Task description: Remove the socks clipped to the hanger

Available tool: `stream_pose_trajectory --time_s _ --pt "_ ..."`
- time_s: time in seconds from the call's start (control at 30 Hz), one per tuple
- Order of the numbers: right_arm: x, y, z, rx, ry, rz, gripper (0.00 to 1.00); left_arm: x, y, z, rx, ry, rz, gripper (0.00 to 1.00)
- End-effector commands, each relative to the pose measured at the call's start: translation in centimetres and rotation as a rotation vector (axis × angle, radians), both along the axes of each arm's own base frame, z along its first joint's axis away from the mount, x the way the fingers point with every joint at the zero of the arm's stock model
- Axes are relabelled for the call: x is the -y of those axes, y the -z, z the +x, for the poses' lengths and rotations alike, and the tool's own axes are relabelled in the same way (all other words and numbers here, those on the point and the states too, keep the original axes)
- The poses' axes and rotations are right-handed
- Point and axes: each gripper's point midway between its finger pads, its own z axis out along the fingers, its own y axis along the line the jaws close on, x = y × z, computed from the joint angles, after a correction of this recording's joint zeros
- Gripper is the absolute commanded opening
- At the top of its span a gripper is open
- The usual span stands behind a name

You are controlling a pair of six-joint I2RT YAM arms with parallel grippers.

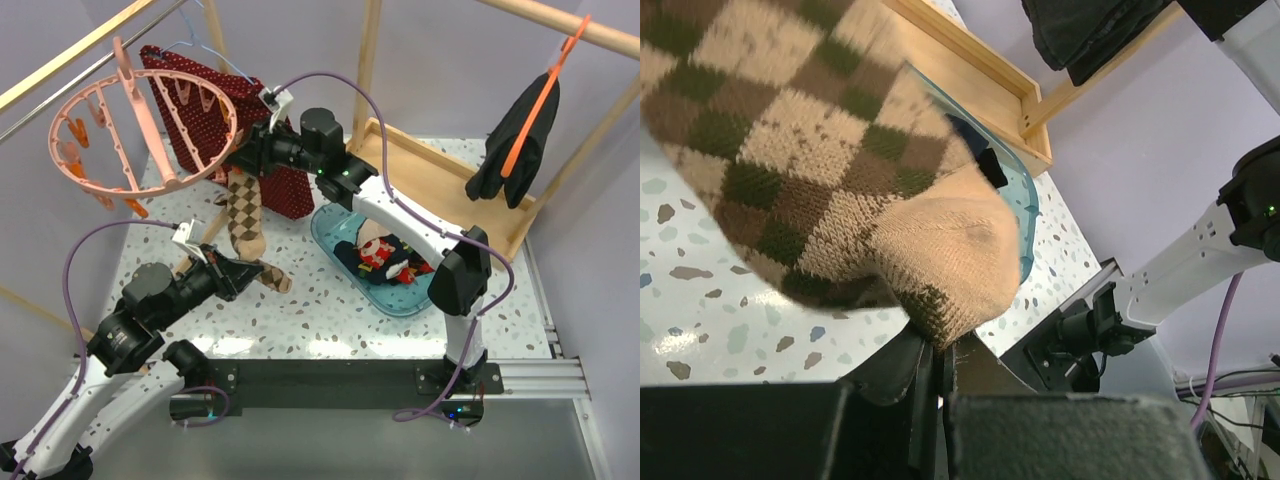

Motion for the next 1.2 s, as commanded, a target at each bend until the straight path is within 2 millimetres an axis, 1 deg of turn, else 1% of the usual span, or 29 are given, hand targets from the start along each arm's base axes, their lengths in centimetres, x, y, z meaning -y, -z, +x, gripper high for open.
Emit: stream_pose_trajectory --time_s 0.0,0.1,0.2,0.27,0.3,0.33,0.37,0.4,0.47,0.5,0.53,0.57,0.6,0.63,0.67,0.7,0.77,0.8,0.83,0.87,0.9,0.93,0.97,1.0,1.03,1.07,1.1,1.13,1.17 --pt "0.1 -3.5 0.3 0.074 0.016 0.068 0.14 0.4 -0.9 -0.3 0.017 0.023 -0.034 0.0" --pt "0.1 -3.5 0.2 0.075 0.011 0.074 0.06 0.1 -1.0 -0.4 0.017 0.015 -0.033 0.0" --pt "0.0 -3.1 0.1 0.069 0.008 0.066 0.02 0.0 -1.0 -0.5 0.014 0.011 -0.026 0.0" --pt "0.0 -2.8 0.2 0.06 0.01 0.057 0.01 -0.1 -0.8 -0.4 0.013 0.008 -0.021 0.0" --pt "0.0 -2.6 0.2 0.056 0.007 0.053 0.04 0.0 -0.6 -0.3 0.008 0.007 -0.017 0.0" --pt "0.0 -2.7 0.1 0.056 0.003 0.051 0.09 0.0 -0.6 -0.3 0.008 0.007 -0.017 0.0" --pt "0.1 -2.3 0.0 0.044 0.002 0.04 0.18 0.0 -0.6 -0.3 0.007 0.005 -0.016 0.0" --pt "0.1 -2.0 0.1 0.04 0.006 0.032 0.37 0.1 -0.6 -0.3 0.007 0.01 -0.016 0.0" --pt "0.4 -1.5 -0.2 0.025 0.006 0.01 0.52 0.1 -0.9 -0.2 0.015 0.012 -0.019 0.0" --pt "0.5 -1.2 -0.4 0.023 0.0 0.0 0.62 0.2 -0.9 -0.1 0.015 0.013 -0.017 0.0" --pt "0.6 -0.9 -0.5 0.02 0.0 -0.009 0.68 0.2 -1.2 -0.1 0.02 0.015 -0.02 0.0" --pt "0.9 -0.7 -0.7 0.019 0.002 -0.018 0.72 0.2 -1.2 -0.1 0.021 0.014 -0.017 0.0" --pt "1.2 0.0 -0.9 0.003 0.004 -0.044 0.79 0.2 -1.2 -0.1 0.021 0.014 -0.015 0.0" --pt "1.5 0.3 -1.0 -0.004 0.01 -0.057 0.81 0.3 -1.1 -0.1 0.021 0.016 -0.013 0.0" --pt "1.8 1.5 -1.1 -0.029 0.015 -0.091 0.84 0.3 -1.1 0.0 0.022 0.015 -0.01 0.0" --pt "2.3 1.2 -1.6 -0.02 0.016 -0.103 0.88 0.3 -1.0 0.0 0.019 0.017 -0.006 0.0" --pt "3.3 3.2 -2.1 -0.057 0.028 -0.161 0.94 0.3 -1.0 0.0 0.019 0.018 -0.004 0.0" --pt "4.2 2.2 -2.7 -0.036 0.033 -0.16 0.96 0.4 -1.0 0.0 0.017 0.024 -0.004 0.0" --pt "4.8 2.7 -2.9 -0.04 0.045 -0.177 0.97 0.4 -1.0 0.0 0.019 0.027 -0.002 0.0" --pt "5.3 3.8 -3.5 -0.056 0.045 -0.204 0.98 0.4 -1.0 0.0 0.019 0.027 0.002 0.0" --pt "6.1 3.1 -4.1 -0.036 0.043 -0.206 0.99 0.5 -0.9 -0.1 0.018 0.032 0.005 0.0" --pt "6.6 3.4 -4.8 -0.041 0.033 -0.226 0.99 0.5 -1.0 -0.1 0.021 0.034 0.005 0.0" --pt "7.2 4.5 -5.6 -0.046 0.004 -0.253 0.99 0.5 -1.0 -0.3 0.027 0.044 0.01 0.0" --pt "7.5 4.8 -6.4 -0.044 -0.019 -0.263 0.99 0.6 -1.0 -0.4 0.03 0.052 0.01 0.0" --pt "8.4 3.9 -7.5 -0.031 -0.038 -0.258 0.99 0.6 -1.0 -0.4 0.035 0.056 0.015 0.0" --pt "8.7 5.1 -8.8 -0.034 -0.089 -0.281 0.99 0.7 -1.0 -0.6 0.033 0.071 0.019 0.0" --pt "9.2 5.0 -9.6 -0.028 -0.11 -0.282 0.99 0.8 -0.9 -0.7 0.031 0.079 0.023 0.0" --pt "9.8 4.3 -10.8 -0.012 -0.142 -0.269 0.99 0.8 -0.8 -0.8 0.034 0.088 0.03 0.0" --pt "10.1 5.1 -11.8 -0.017 -0.178 -0.278 0.99 1.0 -0.7 -1.0 0.033 0.102 0.034 0.0"
